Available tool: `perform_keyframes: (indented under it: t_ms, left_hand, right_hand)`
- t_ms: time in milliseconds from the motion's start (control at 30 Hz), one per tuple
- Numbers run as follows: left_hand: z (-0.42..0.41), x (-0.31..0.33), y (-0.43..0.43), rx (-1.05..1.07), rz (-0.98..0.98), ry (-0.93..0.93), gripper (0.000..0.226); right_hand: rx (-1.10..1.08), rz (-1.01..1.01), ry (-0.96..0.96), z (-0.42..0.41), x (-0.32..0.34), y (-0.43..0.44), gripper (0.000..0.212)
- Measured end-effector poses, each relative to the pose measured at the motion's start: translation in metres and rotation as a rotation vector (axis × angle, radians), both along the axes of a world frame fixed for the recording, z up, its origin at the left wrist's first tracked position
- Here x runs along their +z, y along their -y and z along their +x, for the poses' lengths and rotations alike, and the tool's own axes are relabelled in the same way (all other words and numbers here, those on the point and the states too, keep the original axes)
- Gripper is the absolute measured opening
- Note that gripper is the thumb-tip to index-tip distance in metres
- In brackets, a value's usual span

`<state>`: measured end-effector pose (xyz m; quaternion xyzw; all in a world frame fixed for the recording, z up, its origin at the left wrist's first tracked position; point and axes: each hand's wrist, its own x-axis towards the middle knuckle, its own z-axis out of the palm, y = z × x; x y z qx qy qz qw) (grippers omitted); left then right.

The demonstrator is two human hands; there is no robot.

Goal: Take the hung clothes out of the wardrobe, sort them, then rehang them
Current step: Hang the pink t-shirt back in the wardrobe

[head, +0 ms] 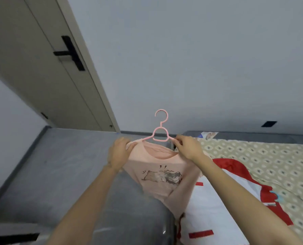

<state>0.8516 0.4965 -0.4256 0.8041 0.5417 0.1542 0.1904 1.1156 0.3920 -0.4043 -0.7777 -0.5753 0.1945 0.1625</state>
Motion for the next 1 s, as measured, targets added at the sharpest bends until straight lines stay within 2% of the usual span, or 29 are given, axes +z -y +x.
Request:
perform_keyframes:
  t_ms: [100, 233, 367, 500, 600, 1000]
  left_hand:
    - [-0.056, 0.003, 0.006, 0.095, 0.018, 0.022, 0.034]
    - [-0.122, 0.011, 0.025, 0.180, 0.050, 0.088, 0.051]
    - [-0.175, 0.019, 0.045, 0.210, 0.118, 0.155, 0.036]
    - [-0.223, 0.031, 0.079, 0.234, 0.174, 0.203, 0.044]
    - [-0.266, 0.039, 0.113, 0.278, 0.197, 0.181, 0.043]
    - [-0.468, 0.061, 0.256, 0.560, 0.260, 0.123, 0.033]
  right_hand:
    - [0.100, 0.010, 0.035, -0.045, 0.009, -0.018, 0.031]
    - [0.196, 0.052, 0.068, -0.104, 0.023, -0.029, 0.034]
    - [0.233, 0.126, 0.087, -0.155, 0.041, -0.025, 0.038]
    - [0.262, 0.196, 0.072, -0.201, 0.056, -0.009, 0.038]
    - [0.288, 0.241, 0.074, -0.243, 0.069, 0.010, 0.040]
    - [0.633, 0.277, 0.122, -0.455, 0.107, 0.079, 0.038]
